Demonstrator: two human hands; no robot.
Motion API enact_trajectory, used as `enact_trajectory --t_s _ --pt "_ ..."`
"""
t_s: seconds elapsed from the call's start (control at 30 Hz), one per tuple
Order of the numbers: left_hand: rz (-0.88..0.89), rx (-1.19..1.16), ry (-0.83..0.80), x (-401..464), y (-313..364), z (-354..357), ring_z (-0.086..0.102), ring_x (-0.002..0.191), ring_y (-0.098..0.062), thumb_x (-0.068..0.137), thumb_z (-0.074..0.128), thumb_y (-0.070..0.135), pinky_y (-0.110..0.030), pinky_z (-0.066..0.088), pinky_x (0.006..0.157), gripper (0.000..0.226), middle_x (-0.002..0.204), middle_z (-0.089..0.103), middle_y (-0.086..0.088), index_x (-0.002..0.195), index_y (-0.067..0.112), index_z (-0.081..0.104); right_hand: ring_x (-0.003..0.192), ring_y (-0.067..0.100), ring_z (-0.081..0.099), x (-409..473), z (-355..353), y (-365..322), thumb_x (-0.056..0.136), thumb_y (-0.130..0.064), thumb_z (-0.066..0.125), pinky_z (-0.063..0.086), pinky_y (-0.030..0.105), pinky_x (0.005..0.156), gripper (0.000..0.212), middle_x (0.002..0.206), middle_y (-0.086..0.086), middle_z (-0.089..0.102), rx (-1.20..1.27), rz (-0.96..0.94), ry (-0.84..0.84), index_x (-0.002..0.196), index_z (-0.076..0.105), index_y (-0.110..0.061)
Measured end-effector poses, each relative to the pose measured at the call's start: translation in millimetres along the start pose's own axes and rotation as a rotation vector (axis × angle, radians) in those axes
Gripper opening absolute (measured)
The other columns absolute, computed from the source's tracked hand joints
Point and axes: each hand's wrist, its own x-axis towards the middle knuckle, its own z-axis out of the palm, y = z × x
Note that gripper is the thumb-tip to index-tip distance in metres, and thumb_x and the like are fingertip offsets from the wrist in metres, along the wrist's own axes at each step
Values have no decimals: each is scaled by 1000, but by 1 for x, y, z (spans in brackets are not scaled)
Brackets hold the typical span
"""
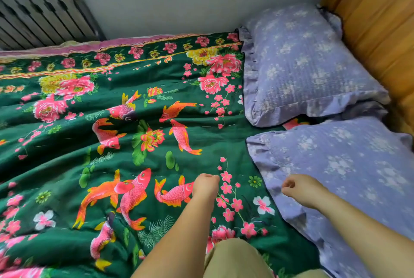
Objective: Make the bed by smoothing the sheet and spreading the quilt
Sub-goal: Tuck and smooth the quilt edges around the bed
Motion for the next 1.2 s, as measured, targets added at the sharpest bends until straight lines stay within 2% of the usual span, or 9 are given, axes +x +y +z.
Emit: enact_trajectory --t_s 0.23,0.33,0.43,0.53,0.7,0.83,0.93,1.07,1.2 --pt "45 100 84 66 30 -30 38 74 -24 89 50 15 -25 27 54 26 76 47 -10 64 19 46 106 24 57 47 -10 -83 91 -32 54 42 42 101 9 112 -1 65 -64 -132 -16 82 57 -32" --pt "105 157 104 101 45 -40 57 96 -31 92 53 34 -29 45 80 26 101 64 -13 97 11 65 112 24 56 74 -7 -115 91 -33 54 44 37 100 21 122 0 62 -87 -176 -34 110 61 -27" --pt "166 275 153 145 59 -50 46 125 -31 84 60 50 -38 39 102 60 136 50 -12 133 17 51 120 26 51 104 -7 -145 91 -32 55 42 35 101 35 132 5 53 -148 -245 -4 126 55 -25" --pt "272 555 265 180 79 -64 11 145 -28 81 63 53 -49 22 113 75 156 16 -10 144 30 32 128 29 41 134 -15 -176 92 -35 53 37 39 104 44 139 7 43 -236 -301 41 135 46 -28" --pt "422 954 450 263 115 -100 -11 147 -29 86 41 67 -59 -2 113 75 160 -3 -8 149 36 14 133 30 33 203 -36 -239 95 -30 49 31 45 108 49 144 6 35 -284 -397 116 142 37 -30" --pt "353 1031 404 342 134 -129 -11 147 -30 84 16 76 -61 -9 113 77 161 -3 -3 150 38 4 144 28 17 278 -42 -291 99 -35 38 24 51 113 49 155 6 21 -276 -452 154 147 26 -35" --pt "365 1021 390 394 139 -134 -13 146 -28 77 14 83 -65 -8 111 84 160 -12 -1 149 42 -4 148 27 -7 334 -36 -328 98 -55 25 4 59 115 53 161 0 -2 -308 -403 143 148 10 -47" --pt "508 1048 562 444 152 -132 -10 147 -31 65 6 89 -67 -1 109 94 159 -13 -5 146 44 -10 143 32 -25 390 -28 -364 80 -82 14 -9 67 108 70 158 -1 -23 -426 -439 303 142 -7 -58" --pt "571 1013 643 462 163 -141 5 147 -30 66 9 87 -62 7 112 93 160 7 -9 148 43 10 141 33 -29 414 -32 -380 68 -89 4 -10 66 109 80 156 0 -28 -469 -468 391 139 -15 -59"
